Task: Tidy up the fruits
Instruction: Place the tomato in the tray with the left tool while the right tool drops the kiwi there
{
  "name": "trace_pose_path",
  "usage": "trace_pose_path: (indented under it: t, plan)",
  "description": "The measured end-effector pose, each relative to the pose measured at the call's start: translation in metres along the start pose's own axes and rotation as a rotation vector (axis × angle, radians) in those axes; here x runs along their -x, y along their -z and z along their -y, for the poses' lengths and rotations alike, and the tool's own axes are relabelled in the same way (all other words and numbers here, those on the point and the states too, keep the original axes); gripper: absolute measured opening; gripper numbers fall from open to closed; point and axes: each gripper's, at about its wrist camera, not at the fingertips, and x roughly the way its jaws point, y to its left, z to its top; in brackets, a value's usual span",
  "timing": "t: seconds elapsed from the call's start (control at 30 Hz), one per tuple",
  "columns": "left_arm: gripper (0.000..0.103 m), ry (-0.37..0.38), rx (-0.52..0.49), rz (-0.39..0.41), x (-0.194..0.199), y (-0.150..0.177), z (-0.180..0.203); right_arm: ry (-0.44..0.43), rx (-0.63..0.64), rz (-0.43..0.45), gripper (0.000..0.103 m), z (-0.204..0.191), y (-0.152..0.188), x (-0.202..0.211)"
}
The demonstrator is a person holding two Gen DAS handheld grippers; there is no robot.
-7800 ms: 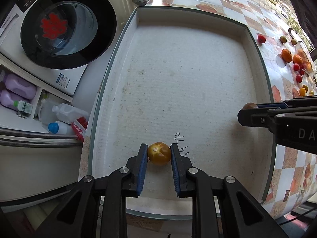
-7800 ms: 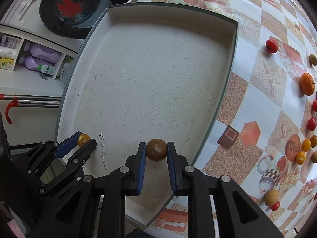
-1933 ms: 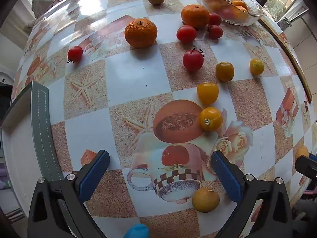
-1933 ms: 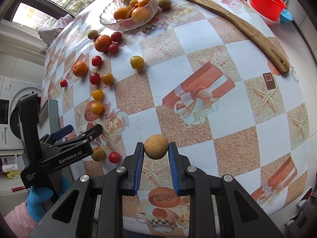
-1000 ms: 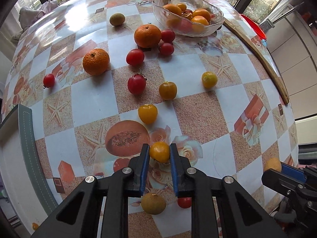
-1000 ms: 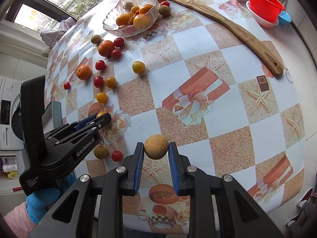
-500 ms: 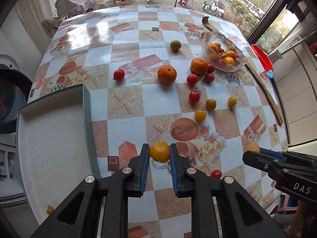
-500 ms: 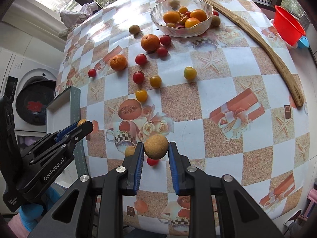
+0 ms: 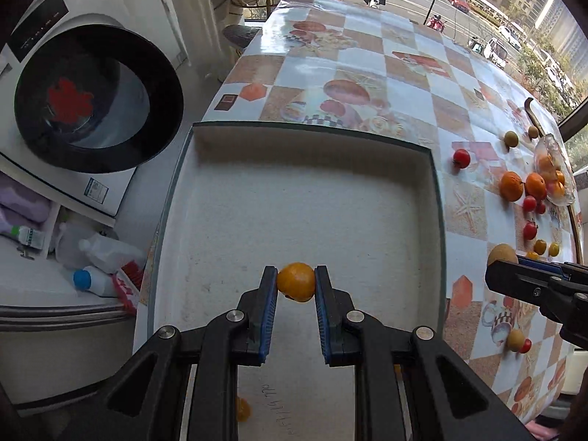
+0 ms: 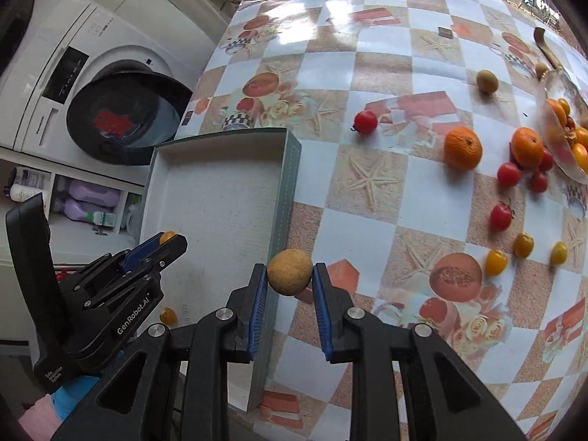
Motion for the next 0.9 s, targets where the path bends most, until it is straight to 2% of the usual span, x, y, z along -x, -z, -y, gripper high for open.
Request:
trace_pose_path:
  t: [0.17,0.4,0.47,0.53,0.57,0.63,0.7,0.77,0.9]
  plan:
    - [0.021,-0.028,0.006,-0.018,-0.023,-0.003,-0.018,0.017,0.048,-0.041,0.027,-0.028,-0.032,-0.042]
    - [0.023,-0.042,0.012,-0.024,-0.033,0.002,-0.028,0.080,0.073,-0.100,0.028,-0.036,-0.054,-0.084]
    - [0.035,-0.062,-0.001,-0.024,-0.033,0.002,-0.027,0.081,0.074,-0.109,0.027,-0.035,-0.054,-0.087]
    - [0.088,-0.098,-0.011,-0.011,-0.032,0.002,-0.026,0.087,0.089,-0.115,0.028,-0.038,-0.055,-0.088]
    - [0.090,-0.106,-0.012,0.013,-0.029,0.003,-0.026,0.075,0.092,-0.121,0.034,-0.040,-0.056,-0.089]
    - [0.090,-0.092,-0.021,0.013,-0.028,0.004,-0.025,0.051,0.092,-0.129,0.048,-0.044,-0.059,-0.090]
    - [0.090,-0.086,-0.031,-0.001,-0.028,0.004,-0.022,0.038,0.091,-0.110,0.070,-0.048,-0.061,-0.086]
    - [0.090,-0.090,-0.037,-0.008,-0.027,0.004,-0.019,0.019,0.080,-0.078,0.080,-0.052,-0.063,-0.076]
    - [0.090,-0.080,-0.038,-0.011,-0.020,0.003,-0.015,0.005,0.033,-0.015,0.083,-0.044,-0.058,-0.046]
